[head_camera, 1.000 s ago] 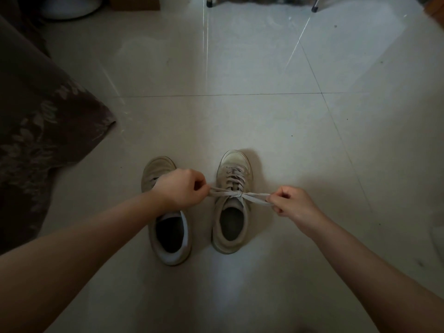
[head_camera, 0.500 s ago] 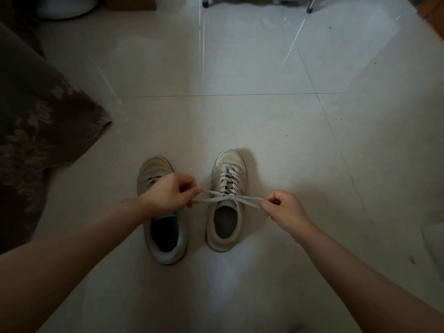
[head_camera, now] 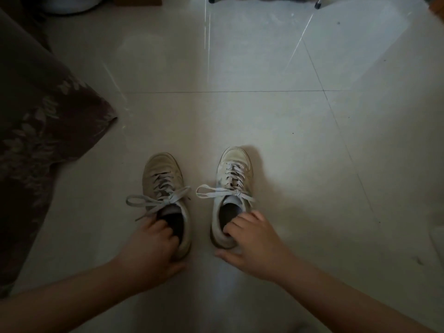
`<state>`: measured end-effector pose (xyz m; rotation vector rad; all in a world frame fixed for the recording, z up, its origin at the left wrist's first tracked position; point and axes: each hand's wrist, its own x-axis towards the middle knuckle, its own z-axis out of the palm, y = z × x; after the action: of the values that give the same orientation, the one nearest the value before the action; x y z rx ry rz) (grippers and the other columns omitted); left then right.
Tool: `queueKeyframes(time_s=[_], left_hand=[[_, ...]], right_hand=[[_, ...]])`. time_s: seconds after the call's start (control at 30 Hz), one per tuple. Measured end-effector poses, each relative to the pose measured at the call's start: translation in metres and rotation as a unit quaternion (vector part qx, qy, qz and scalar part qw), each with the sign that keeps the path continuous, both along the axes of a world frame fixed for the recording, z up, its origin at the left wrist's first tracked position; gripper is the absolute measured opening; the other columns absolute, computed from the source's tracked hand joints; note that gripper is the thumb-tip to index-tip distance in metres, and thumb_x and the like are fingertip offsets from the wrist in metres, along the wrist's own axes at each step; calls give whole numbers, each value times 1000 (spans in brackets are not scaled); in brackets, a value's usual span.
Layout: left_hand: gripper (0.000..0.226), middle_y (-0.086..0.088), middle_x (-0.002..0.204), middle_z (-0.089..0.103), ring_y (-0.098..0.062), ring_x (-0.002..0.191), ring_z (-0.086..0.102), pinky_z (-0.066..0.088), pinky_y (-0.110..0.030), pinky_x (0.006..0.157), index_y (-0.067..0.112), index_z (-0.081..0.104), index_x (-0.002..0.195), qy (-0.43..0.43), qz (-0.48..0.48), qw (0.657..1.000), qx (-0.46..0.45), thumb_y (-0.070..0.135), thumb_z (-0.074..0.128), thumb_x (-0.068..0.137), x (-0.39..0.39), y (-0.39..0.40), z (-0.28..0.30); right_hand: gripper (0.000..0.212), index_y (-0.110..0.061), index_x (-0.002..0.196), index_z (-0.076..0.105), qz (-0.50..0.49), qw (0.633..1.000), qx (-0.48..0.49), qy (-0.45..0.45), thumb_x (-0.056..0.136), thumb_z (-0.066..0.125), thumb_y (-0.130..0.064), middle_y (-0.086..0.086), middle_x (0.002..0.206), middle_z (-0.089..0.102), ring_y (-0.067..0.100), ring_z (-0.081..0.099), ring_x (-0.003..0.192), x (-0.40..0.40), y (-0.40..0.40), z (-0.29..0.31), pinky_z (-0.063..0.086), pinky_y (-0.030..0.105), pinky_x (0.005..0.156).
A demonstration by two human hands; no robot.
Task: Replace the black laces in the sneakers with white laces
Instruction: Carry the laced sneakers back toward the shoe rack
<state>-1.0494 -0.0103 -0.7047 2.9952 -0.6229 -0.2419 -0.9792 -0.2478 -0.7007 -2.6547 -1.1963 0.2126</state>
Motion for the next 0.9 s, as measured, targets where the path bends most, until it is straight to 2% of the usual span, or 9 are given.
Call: queueKeyframes(time_s=[0.07, 0.13, 0.27, 0.37, 0.53, 0.67, 0.73, 0.8, 0.9], left_hand=[[29, 3, 52, 53, -20, 52, 56, 31, -32, 70, 22, 55, 54, 6, -29, 1000, 4, 44, 43, 69, -3, -5, -4], [24, 4, 50, 52, -18, 49, 55, 33, -31, 75, 22, 54, 54, -9, -26, 999, -27, 37, 43, 70, 2, -9, -7], [22, 6, 51, 53, -14, 51, 58, 43, -32, 90, 23, 56, 54, -23, -28, 997, -67, 32, 40, 67, 30, -14, -4], [23, 6, 51, 54, -15, 53, 59, 53, -37, 86, 22, 58, 55, -11, -47, 997, -55, 28, 39, 66, 44, -14, -4], [22, 0, 55, 55, -20, 59, 60, 46, -48, 94, 19, 60, 60, -40, -42, 998, -36, 17, 41, 71, 57, -22, -10], [12, -1, 57, 53, -20, 64, 59, 37, -49, 104, 17, 62, 63, -55, 39, 996, -60, 12, 51, 67, 57, -29, -12], [14, 2, 61, 55, -19, 69, 61, 41, -49, 96, 19, 64, 66, -27, 83, 994, -64, 17, 50, 68, 53, -32, -11], [16, 1, 64, 55, -23, 71, 61, 49, -37, 78, 19, 61, 66, 18, 107, 989, -105, 23, 46, 71, 54, -32, -4], [19, -2, 63, 52, -26, 69, 58, 42, -29, 64, 16, 54, 62, 49, 109, 980, -158, 25, 45, 75, 65, -29, 15]], right_hand=[[42, -19, 70, 60, 2, 999, -35, -39, 76, 46, -58, -4, 68, 59, 19, 57, 69, -7, 5, -10, 33, 33, 79], [36, -19, 66, 61, 15, 998, -26, -63, 76, 46, -50, -3, 63, 58, 19, 57, 65, -5, 13, -14, 34, 34, 81], [29, -19, 66, 60, 55, 995, 7, -79, 78, 47, -42, -4, 62, 55, 17, 57, 67, 7, 21, -20, 35, 38, 97], [26, -17, 70, 61, 35, 996, 2, -82, 80, 48, -37, -2, 66, 56, 19, 58, 69, 14, 17, -21, 34, 38, 100], [22, -15, 76, 59, -19, 999, -5, -41, 79, 48, -33, 1, 70, 56, 23, 58, 73, 25, 19, -21, 34, 36, 102], [14, -15, 74, 58, -62, 997, -21, -29, 73, 49, -26, 0, 63, 56, 23, 58, 68, 28, 25, -23, 32, 36, 103], [9, -14, 74, 58, -81, 996, -16, -17, 71, 51, -19, 1, 62, 55, 24, 58, 68, 25, 29, -22, 33, 36, 102], [10, -12, 73, 57, -103, 995, 6, 9, 70, 48, -16, 2, 63, 56, 27, 57, 68, 24, 32, -15, 36, 34, 94], [11, -12, 69, 52, -117, 991, 27, 57, 70, 42, -16, 3, 62, 53, 29, 52, 65, 31, 38, 7, 36, 32, 81]])
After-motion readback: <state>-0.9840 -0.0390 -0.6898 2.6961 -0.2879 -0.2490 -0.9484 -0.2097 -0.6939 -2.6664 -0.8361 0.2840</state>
